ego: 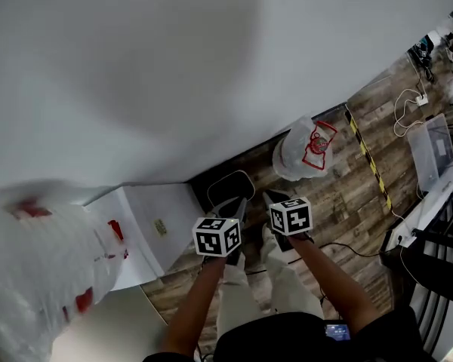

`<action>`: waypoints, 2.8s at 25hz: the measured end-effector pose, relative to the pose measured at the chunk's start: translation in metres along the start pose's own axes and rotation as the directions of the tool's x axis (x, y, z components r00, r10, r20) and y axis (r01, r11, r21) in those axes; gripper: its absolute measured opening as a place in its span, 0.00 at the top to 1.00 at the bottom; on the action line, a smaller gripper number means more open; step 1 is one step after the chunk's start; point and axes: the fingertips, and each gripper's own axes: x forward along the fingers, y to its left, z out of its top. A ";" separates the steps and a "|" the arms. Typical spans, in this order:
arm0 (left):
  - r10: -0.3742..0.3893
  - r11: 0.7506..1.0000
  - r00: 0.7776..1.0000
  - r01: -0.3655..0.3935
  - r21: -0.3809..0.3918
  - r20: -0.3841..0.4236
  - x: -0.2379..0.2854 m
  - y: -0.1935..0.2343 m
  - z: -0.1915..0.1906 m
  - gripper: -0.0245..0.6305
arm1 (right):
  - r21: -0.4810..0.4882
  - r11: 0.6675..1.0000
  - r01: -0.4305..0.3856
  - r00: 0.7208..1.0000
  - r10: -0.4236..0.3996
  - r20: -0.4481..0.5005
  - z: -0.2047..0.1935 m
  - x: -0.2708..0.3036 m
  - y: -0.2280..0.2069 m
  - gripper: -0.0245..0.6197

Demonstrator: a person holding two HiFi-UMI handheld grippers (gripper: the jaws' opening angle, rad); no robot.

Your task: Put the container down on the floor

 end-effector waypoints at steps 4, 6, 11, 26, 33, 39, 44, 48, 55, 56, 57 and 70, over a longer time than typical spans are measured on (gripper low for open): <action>0.004 1.000 1.000 -0.005 0.019 0.029 -0.019 -0.014 0.024 0.94 | -0.010 1.000 -0.027 0.998 0.027 0.051 0.029 -0.024 0.019 0.90; 0.016 0.999 0.999 -0.017 0.032 0.047 -0.030 -0.021 0.038 0.94 | -0.017 0.999 -0.037 0.996 0.038 0.078 0.043 -0.039 0.029 0.90; 0.019 0.999 0.992 -0.024 0.042 0.122 -0.061 -0.042 0.071 0.94 | -0.053 0.996 -0.077 0.983 0.084 0.162 0.077 -0.078 0.054 0.90; 0.018 0.982 0.947 -0.078 0.173 0.321 -0.141 -0.130 0.158 0.94 | -0.137 0.981 -0.136 0.928 0.175 0.330 0.169 -0.196 0.096 0.90; 0.015 0.978 0.910 -0.100 0.185 0.414 -0.178 -0.170 0.171 0.94 | -0.239 0.956 -0.167 0.880 0.255 0.402 0.194 -0.245 0.117 0.90; 0.019 0.980 0.876 -0.113 0.166 0.481 -0.195 -0.193 0.180 0.94 | -0.285 0.942 -0.177 0.853 0.292 0.433 0.201 -0.273 0.119 0.90; 0.044 0.976 0.844 -0.150 0.157 0.534 -0.215 -0.197 0.188 0.94 | -0.347 0.919 -0.187 0.810 0.344 0.475 0.207 -0.291 0.125 0.90; 0.043 0.974 0.835 -0.157 0.163 0.549 -0.220 -0.201 0.189 0.94 | -0.370 0.905 -0.209 0.795 0.378 0.475 0.207 -0.297 0.133 0.90; 0.031 0.974 0.827 -0.152 0.170 0.562 -0.228 -0.204 0.194 0.94 | -0.384 0.898 -0.215 0.798 0.388 0.462 0.210 -0.298 0.143 0.90; 0.030 0.974 0.826 -0.151 0.171 0.562 -0.230 -0.204 0.194 0.94 | -0.383 0.899 -0.215 0.796 0.388 0.464 0.211 -0.298 0.144 0.90; 0.029 0.974 0.826 -0.151 0.171 0.563 -0.232 -0.203 0.193 0.94 | -0.383 0.899 -0.214 0.794 0.388 0.467 0.211 -0.299 0.147 0.90; -0.025 0.973 0.817 -0.112 0.200 0.576 -0.293 -0.202 0.166 0.94 | -0.391 0.909 -0.142 0.783 0.345 0.518 0.180 -0.325 0.197 0.91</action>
